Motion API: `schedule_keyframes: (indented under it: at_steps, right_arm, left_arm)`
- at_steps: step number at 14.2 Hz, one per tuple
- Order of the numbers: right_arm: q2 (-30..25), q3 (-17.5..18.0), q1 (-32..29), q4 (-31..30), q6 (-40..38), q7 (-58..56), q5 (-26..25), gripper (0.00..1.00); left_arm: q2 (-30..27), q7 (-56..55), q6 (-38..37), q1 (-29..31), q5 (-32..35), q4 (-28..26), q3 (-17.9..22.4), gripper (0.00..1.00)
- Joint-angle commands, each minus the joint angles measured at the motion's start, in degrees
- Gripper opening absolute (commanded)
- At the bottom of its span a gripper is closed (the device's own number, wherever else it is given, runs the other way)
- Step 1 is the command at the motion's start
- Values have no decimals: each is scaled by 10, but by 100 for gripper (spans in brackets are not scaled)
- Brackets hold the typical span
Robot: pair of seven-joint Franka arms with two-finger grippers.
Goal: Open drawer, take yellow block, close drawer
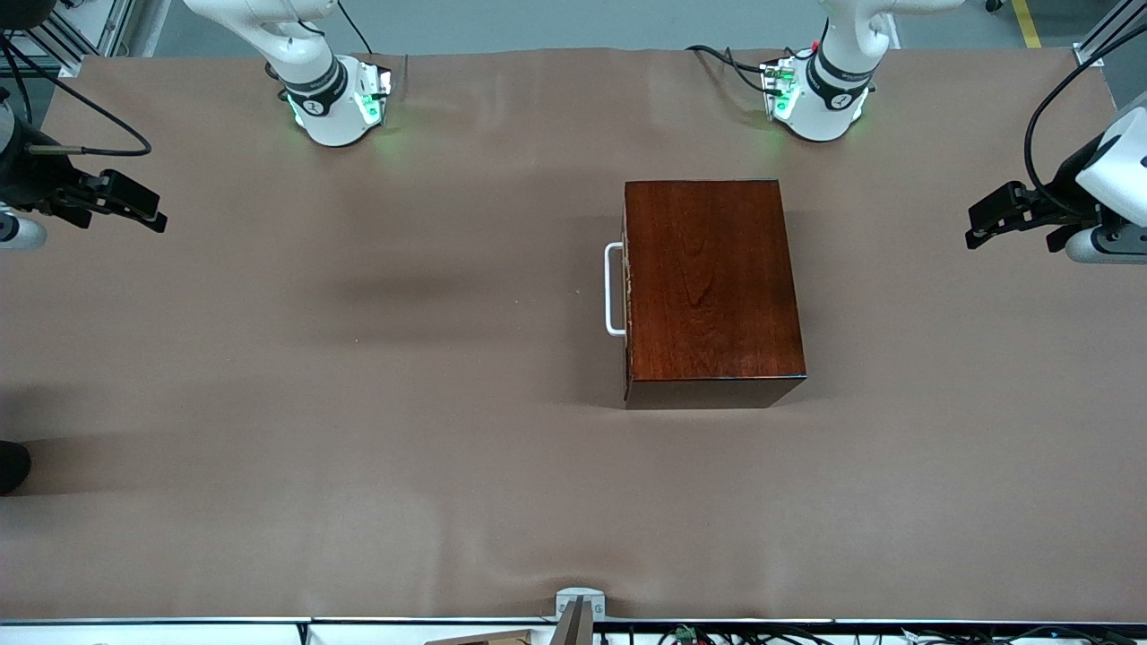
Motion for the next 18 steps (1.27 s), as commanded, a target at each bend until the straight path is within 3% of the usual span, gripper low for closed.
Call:
schedule_keyframes:
  at_steps: [1,9,12,18]
  right_arm:
    - [5,-2,3,10,-7,8,4,100]
    - [6,-2,3,10,-6,8,4,100]
    - [7,-2,2,10,-7,8,4,100]
    - [8,-2,2,10,-7,8,4,100]
  left_arm:
    - [1,-2,-4,2,9,4,-4,100]
    - [3,-38,-5,-6,9,10,-8,100]
    - [4,-45,-5,-7,9,11,-35,100]
    - [29,-249,-5,-10,9,59,-200,100]
